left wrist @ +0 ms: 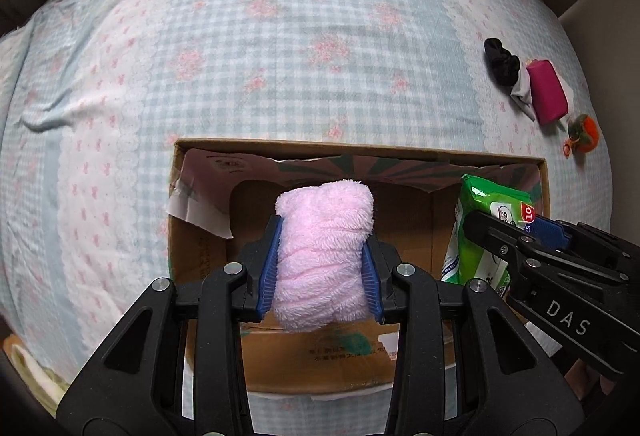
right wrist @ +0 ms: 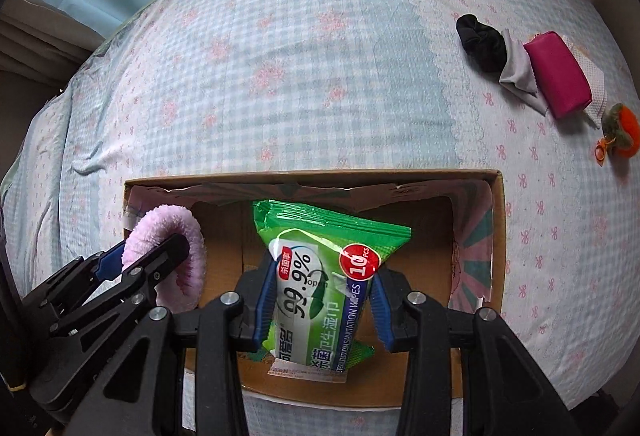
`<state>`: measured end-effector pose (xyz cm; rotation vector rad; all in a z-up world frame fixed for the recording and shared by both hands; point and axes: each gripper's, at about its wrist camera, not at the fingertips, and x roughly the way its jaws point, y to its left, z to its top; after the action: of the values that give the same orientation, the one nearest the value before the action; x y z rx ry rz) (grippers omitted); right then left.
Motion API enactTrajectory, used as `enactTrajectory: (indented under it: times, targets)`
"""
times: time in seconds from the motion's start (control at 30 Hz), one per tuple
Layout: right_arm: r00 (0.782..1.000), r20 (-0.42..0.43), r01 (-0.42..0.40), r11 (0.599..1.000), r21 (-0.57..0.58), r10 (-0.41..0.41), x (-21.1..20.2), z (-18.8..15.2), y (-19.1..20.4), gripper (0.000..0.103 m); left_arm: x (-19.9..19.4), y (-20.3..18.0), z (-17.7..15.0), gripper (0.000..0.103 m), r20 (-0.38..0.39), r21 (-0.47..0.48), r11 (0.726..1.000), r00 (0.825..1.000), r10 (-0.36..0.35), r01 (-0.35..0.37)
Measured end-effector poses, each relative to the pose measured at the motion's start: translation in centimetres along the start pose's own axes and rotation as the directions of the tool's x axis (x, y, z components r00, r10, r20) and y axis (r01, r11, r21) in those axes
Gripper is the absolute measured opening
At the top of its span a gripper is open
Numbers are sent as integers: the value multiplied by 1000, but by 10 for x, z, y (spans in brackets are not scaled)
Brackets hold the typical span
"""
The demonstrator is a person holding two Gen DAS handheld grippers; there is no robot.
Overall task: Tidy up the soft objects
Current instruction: 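Carry the pink roll and green wipes pack into the box and release both, then lift both tools away from the box toward the remaining items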
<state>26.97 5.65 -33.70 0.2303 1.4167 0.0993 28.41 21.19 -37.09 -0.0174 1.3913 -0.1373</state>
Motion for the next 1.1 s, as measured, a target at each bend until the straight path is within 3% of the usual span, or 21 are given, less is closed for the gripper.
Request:
enactTrajectory:
  times: [0.1, 0.27, 0.33, 0.37, 0.4, 0.43, 0.47, 0.63, 1.1]
  targets:
    - [998, -58, 14, 1000, 15, -13, 27, 3, -8, 38, 23, -13, -9, 32, -45, 68, 997, 999, 22, -19]
    - [992, -129, 12, 998, 56, -5, 54, 3, -21, 38, 43, -14, -21, 32, -110, 74, 997, 994, 14, -5]
    - [990, -143, 12, 999, 46, -6, 58, 3, -21, 38, 42, -18, -22, 38, -104, 102, 995, 994, 17, -7]
    - [988, -152, 17, 999, 38, -11, 60, 3, -20, 40, 41, -21, -23, 56, -96, 126, 992, 995, 22, -10]
    - [987, -159, 27, 999, 27, -23, 63, 3, -20, 41, 40, -24, -23, 90, -93, 147, 989, 995, 26, -12]
    - [986, -161, 34, 999, 15, -32, 64, 4, -19, 63, 38, -26, -25, 103, -86, 163, 987, 996, 26, -12]
    - [986, -163, 40, 999, 5, -39, 66, 4, -19, 101, 35, -27, -26, 103, -71, 176, 984, 997, 19, -6]
    - [970, -239, 33, 999, -6, -33, 80, 1, -27, 103, 29, -26, -35, 103, -62, 217, 976, 997, 38, -24]
    - [991, -136, 4, 1000, -29, -8, 29, -24, -15, 103, -35, -15, -57, 103, 38, 169, 985, 999, 31, -37]
